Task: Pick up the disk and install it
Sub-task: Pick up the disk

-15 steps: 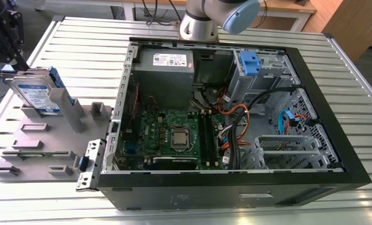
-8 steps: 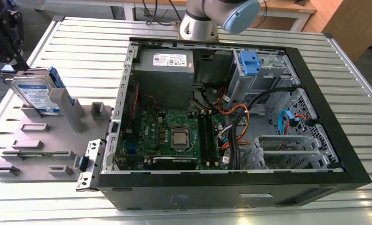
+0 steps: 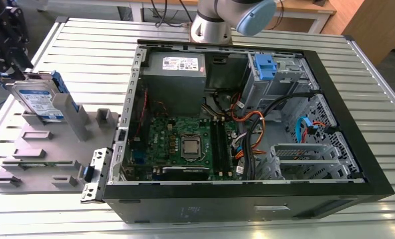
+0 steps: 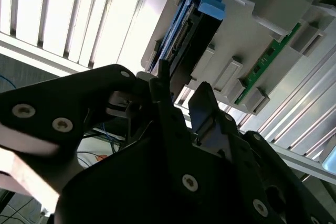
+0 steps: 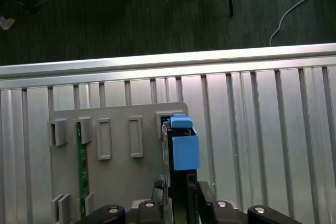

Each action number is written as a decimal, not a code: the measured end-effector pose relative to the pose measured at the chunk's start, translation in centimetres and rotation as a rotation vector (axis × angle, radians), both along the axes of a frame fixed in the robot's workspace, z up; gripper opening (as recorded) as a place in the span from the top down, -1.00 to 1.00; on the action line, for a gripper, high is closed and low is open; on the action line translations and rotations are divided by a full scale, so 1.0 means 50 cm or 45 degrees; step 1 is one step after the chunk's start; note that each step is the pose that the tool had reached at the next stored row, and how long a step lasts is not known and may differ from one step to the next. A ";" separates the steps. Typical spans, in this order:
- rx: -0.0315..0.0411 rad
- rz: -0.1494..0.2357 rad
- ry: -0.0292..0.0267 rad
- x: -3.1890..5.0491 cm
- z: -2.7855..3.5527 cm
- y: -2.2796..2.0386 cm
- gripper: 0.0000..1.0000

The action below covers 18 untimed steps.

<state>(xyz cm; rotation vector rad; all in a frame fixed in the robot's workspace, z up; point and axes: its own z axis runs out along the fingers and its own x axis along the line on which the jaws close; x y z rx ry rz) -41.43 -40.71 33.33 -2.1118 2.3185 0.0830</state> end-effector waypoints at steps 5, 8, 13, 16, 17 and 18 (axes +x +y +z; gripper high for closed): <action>0.0000 0.000 0.0000 0.000 0.000 0.0000 -0.16; 0.0001 0.000 0.0000 0.000 0.000 0.0000 -0.29; 0.0002 0.018 -0.0242 -0.001 -0.005 0.0000 -0.29; 0.0003 0.032 -0.0307 -0.003 -0.009 0.0001 -0.29; 0.0002 0.036 -0.0306 -0.003 -0.011 0.0000 -0.29; 0.0001 0.039 -0.0306 -0.005 -0.013 0.0000 -0.29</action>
